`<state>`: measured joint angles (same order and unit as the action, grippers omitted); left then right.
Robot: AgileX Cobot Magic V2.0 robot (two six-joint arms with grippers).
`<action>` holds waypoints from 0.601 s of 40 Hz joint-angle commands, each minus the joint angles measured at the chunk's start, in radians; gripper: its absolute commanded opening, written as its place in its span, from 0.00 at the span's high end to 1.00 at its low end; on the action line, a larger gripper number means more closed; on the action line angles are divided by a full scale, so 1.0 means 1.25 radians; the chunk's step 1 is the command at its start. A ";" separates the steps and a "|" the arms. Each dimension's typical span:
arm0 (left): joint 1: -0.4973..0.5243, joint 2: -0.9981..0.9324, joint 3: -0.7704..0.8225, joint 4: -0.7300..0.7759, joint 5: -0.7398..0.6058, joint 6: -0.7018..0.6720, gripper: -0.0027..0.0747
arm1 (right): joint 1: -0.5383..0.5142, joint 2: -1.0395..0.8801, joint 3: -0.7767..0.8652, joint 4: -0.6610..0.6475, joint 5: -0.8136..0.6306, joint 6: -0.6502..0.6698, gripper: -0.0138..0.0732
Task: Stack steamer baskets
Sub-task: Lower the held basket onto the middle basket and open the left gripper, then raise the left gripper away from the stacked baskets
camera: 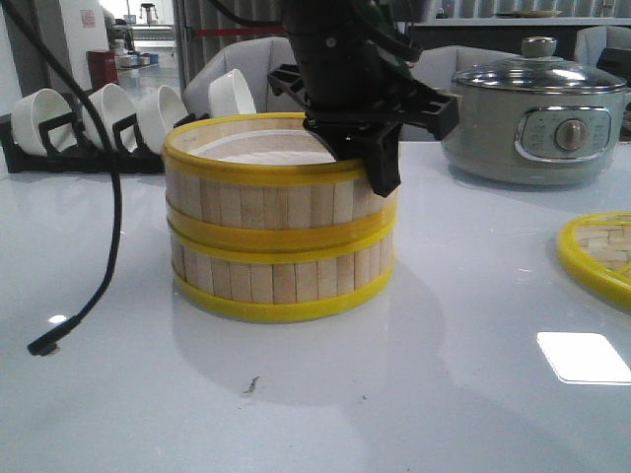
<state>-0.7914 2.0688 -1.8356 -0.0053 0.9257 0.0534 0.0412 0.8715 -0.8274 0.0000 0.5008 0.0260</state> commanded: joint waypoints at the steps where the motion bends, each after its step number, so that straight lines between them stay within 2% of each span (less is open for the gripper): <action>1: -0.002 -0.053 -0.026 -0.002 -0.041 -0.001 0.84 | -0.003 -0.005 -0.028 -0.009 -0.059 0.000 0.39; 4: -0.002 -0.053 -0.026 -0.002 -0.051 -0.001 0.78 | -0.003 -0.005 -0.028 -0.009 -0.059 0.000 0.39; 13: -0.002 -0.053 -0.026 -0.002 -0.072 -0.001 0.48 | -0.003 -0.005 -0.028 -0.009 -0.059 0.000 0.39; 16: -0.002 -0.053 -0.026 -0.002 -0.076 -0.001 0.45 | -0.003 -0.005 -0.028 -0.009 -0.059 0.000 0.39; 24: -0.002 -0.053 -0.042 -0.002 -0.081 -0.001 0.44 | -0.003 -0.005 -0.028 -0.009 -0.059 0.000 0.39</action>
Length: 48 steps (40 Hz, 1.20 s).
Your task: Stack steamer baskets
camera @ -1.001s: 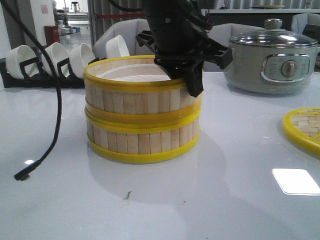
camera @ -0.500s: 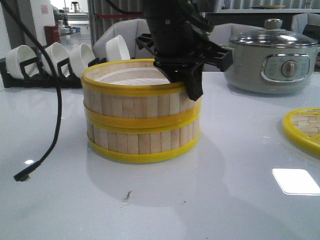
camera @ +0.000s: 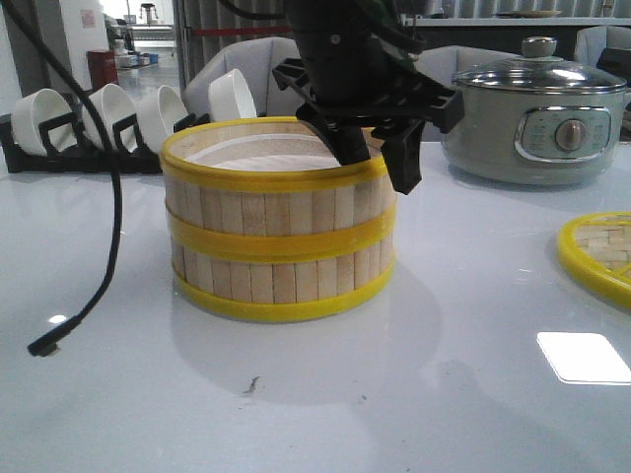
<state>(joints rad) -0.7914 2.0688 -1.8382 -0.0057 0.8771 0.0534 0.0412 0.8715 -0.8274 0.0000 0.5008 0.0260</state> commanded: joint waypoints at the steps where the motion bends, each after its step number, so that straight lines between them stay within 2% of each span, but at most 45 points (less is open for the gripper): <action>1: -0.002 -0.053 -0.048 -0.001 -0.040 -0.001 0.44 | -0.003 -0.005 -0.028 -0.009 -0.059 0.000 0.39; 14: -0.002 -0.053 -0.176 0.005 -0.010 -0.001 0.46 | -0.003 -0.005 -0.028 -0.009 -0.059 0.000 0.39; 17: 0.003 -0.053 -0.197 0.013 -0.002 -0.001 0.58 | -0.003 -0.005 -0.028 -0.009 -0.059 0.000 0.39; 21: 0.019 -0.058 -0.211 0.028 0.010 -0.001 0.84 | -0.003 -0.005 -0.028 -0.009 -0.059 0.000 0.39; 22: 0.028 -0.061 -0.215 0.032 0.015 -0.001 0.87 | -0.003 -0.005 -0.028 -0.009 -0.059 0.000 0.39; 24: 0.041 -0.068 -0.216 0.038 0.023 -0.001 0.83 | -0.003 -0.005 -0.028 -0.009 -0.059 0.000 0.39; 32: 0.159 -0.110 -0.214 0.050 0.103 -0.005 0.83 | -0.003 -0.005 -0.028 -0.009 -0.059 0.000 0.39; 44: 0.366 -0.237 -0.209 0.050 0.108 -0.036 0.83 | -0.003 -0.005 -0.028 -0.009 -0.059 0.000 0.39; 48: 0.434 -0.299 -0.170 0.050 0.097 -0.036 0.83 | -0.003 -0.005 -0.028 -0.009 -0.059 0.000 0.39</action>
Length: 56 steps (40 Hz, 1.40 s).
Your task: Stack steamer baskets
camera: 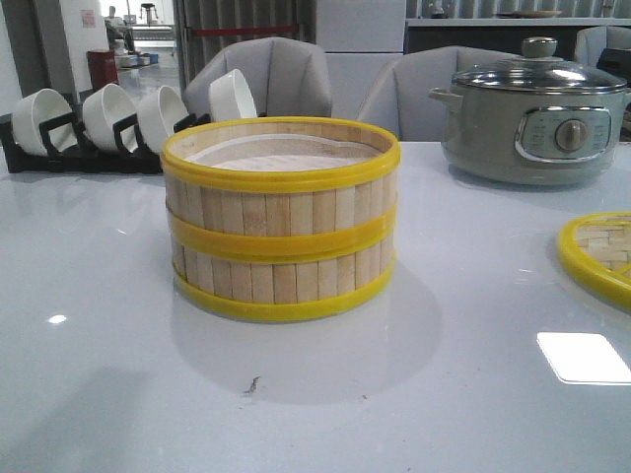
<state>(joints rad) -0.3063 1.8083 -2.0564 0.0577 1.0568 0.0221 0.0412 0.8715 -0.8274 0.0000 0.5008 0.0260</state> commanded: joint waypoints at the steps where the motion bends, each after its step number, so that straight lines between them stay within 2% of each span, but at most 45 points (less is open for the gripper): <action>1: 0.058 -0.108 0.017 0.000 -0.049 -0.011 0.83 | -0.003 -0.005 -0.028 -0.009 -0.059 0.000 0.39; 8: 0.151 -0.226 0.178 0.000 -0.109 -0.018 0.83 | -0.003 -0.005 -0.028 -0.004 -0.059 0.000 0.39; 14: 0.203 -0.343 0.378 -0.002 -0.180 -0.031 0.83 | -0.003 -0.005 -0.028 0.000 -0.060 0.000 0.39; 25: 0.214 -0.583 0.737 -0.033 -0.378 -0.039 0.86 | -0.003 -0.005 -0.028 0.004 -0.065 0.000 0.39; 31: 0.201 -0.701 0.891 -0.061 -0.440 -0.039 0.86 | -0.003 -0.005 -0.028 0.007 -0.065 0.000 0.39; 42: 0.117 -0.840 1.066 -0.046 -0.457 -0.039 0.86 | -0.003 -0.005 -0.028 0.034 -0.065 0.000 0.39; 49: 0.115 -0.896 1.148 -0.046 -0.473 -0.039 0.86 | -0.003 -0.005 -0.028 0.034 -0.064 0.000 0.39; 56: 0.115 -0.904 1.163 -0.046 -0.468 -0.039 0.86 | -0.003 -0.005 -0.028 0.034 -0.056 0.000 0.39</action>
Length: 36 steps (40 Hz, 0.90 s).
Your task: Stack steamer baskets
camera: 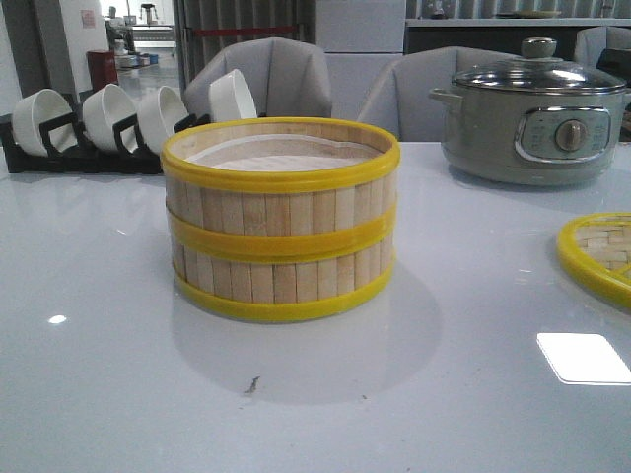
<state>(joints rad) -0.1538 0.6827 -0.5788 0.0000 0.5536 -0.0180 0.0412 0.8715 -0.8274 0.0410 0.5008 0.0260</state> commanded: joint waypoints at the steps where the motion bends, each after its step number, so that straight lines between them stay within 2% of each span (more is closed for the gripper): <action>1: -0.007 -0.004 -0.019 0.000 -0.066 -0.007 0.86 | -0.003 -0.005 -0.028 0.001 -0.055 0.000 0.39; 16: -0.007 -0.004 -0.019 0.000 -0.067 -0.007 0.86 | -0.003 -0.005 -0.028 0.001 -0.051 0.000 0.41; 19: -0.007 -0.004 -0.019 0.000 -0.067 -0.007 0.86 | -0.003 -0.005 -0.028 0.001 -0.035 0.000 0.55; 22: -0.007 -0.004 -0.019 0.000 -0.067 -0.007 0.86 | -0.003 -0.005 -0.028 0.001 -0.013 0.000 0.79; 23: -0.007 -0.004 -0.019 0.000 -0.067 -0.007 0.86 | -0.003 -0.005 -0.028 0.001 -0.010 0.000 0.83; 26: -0.007 -0.004 -0.019 0.000 -0.067 -0.007 0.86 | -0.003 -0.005 -0.027 0.001 -0.001 0.000 0.76; 36: -0.007 -0.004 -0.019 0.000 -0.067 -0.007 0.86 | -0.003 -0.005 -0.026 0.001 0.058 0.000 0.74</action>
<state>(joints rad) -0.1538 0.6810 -0.5709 0.0000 0.5466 -0.0202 0.0412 0.8715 -0.8274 0.0410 0.6078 0.0260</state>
